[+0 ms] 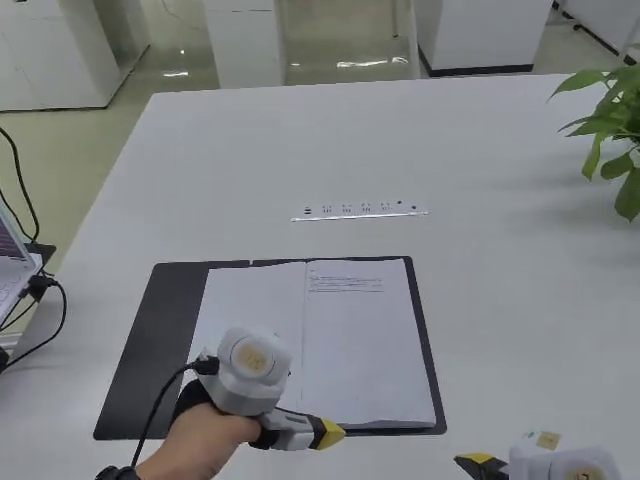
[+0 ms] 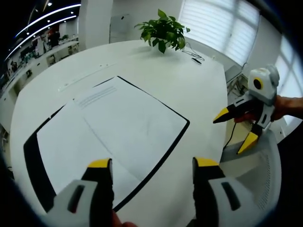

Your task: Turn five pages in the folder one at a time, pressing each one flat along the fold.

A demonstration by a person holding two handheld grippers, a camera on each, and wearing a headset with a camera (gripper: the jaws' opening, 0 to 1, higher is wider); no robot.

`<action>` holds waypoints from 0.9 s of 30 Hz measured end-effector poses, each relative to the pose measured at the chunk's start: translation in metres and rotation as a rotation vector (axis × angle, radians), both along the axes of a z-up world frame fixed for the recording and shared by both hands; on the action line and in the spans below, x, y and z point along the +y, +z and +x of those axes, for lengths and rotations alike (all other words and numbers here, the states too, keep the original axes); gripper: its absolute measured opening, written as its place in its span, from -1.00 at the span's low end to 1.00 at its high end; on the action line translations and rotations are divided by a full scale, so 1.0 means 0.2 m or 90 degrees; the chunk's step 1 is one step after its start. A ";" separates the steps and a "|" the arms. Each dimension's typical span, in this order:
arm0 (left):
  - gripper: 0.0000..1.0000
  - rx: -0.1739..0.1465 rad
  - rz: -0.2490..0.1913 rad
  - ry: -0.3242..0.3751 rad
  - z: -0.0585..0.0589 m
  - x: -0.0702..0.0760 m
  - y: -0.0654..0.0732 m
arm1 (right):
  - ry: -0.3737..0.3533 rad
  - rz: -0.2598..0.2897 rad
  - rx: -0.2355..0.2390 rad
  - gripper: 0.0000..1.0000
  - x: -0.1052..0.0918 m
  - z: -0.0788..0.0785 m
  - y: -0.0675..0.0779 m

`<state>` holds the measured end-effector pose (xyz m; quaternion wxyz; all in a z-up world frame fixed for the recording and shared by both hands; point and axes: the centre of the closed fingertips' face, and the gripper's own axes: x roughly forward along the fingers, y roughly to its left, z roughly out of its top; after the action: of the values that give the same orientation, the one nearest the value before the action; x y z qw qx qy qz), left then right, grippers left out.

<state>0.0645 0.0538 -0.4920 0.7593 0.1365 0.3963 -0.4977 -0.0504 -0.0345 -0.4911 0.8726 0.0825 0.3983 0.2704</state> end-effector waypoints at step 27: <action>0.37 -0.050 -0.038 0.030 0.14 -0.38 -0.17 | -0.014 -0.007 0.025 0.17 -0.02 -0.01 -0.04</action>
<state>0.0925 -0.0214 -0.5250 0.7897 0.1235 0.3542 -0.4854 -0.0526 -0.0376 -0.4984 0.8680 0.0876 0.4158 0.2568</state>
